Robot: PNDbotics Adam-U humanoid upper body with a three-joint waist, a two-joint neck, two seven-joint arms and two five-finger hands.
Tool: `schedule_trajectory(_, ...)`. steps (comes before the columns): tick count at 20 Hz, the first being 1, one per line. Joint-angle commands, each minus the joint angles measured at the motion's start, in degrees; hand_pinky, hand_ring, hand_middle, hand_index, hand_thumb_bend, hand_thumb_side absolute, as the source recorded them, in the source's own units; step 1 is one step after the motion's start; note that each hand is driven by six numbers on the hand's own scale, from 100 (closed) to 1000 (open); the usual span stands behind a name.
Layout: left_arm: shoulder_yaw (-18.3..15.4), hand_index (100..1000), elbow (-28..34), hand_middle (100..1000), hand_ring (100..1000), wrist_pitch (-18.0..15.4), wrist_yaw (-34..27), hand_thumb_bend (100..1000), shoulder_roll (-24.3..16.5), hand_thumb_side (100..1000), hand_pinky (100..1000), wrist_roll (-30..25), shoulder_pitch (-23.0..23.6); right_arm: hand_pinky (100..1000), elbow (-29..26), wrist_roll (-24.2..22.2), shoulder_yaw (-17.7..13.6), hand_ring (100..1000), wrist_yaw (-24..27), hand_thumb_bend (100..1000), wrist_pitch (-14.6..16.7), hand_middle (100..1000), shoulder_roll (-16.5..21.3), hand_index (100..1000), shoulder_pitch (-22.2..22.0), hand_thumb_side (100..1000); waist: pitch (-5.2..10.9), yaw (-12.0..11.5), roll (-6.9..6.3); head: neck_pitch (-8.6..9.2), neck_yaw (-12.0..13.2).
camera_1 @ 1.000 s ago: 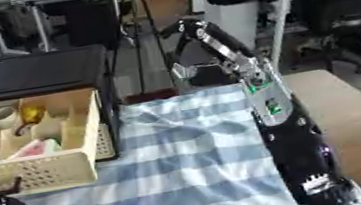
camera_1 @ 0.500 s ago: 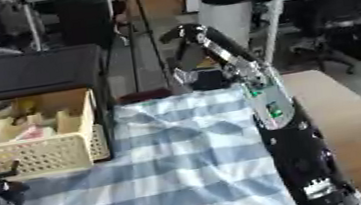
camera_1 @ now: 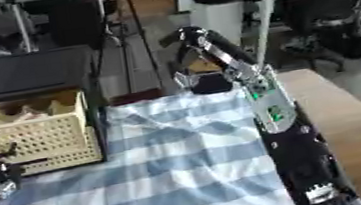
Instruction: Pick up objects from table and place into drawer.
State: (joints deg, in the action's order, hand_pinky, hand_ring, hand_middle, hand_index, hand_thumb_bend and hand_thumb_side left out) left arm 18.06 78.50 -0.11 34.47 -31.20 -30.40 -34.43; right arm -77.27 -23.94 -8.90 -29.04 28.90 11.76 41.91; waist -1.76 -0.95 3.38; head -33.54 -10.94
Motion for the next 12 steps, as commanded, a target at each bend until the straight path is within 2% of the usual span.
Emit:
schedule_trajectory(1,-1.87,850,-2.05,768,733,0.10,0.98,100,-0.39,1000,741,1.11,-2.14,729,-0.66,-0.59,0.13,563,0.82,100,0.28,749,0.38,834,1.59,288,0.34,0.67,-0.36,0.88,0.43)
schedule_trajectory(12,-5.26,819,-8.26,679,638,1.06,1.92,100,-1.79,1000,671,5.24,-5.66,732,-0.42,-2.49,0.60,565,2.07,100,1.56,744,0.16,837,3.04,278,-2.09,5.15,-0.42,3.04,0.99)
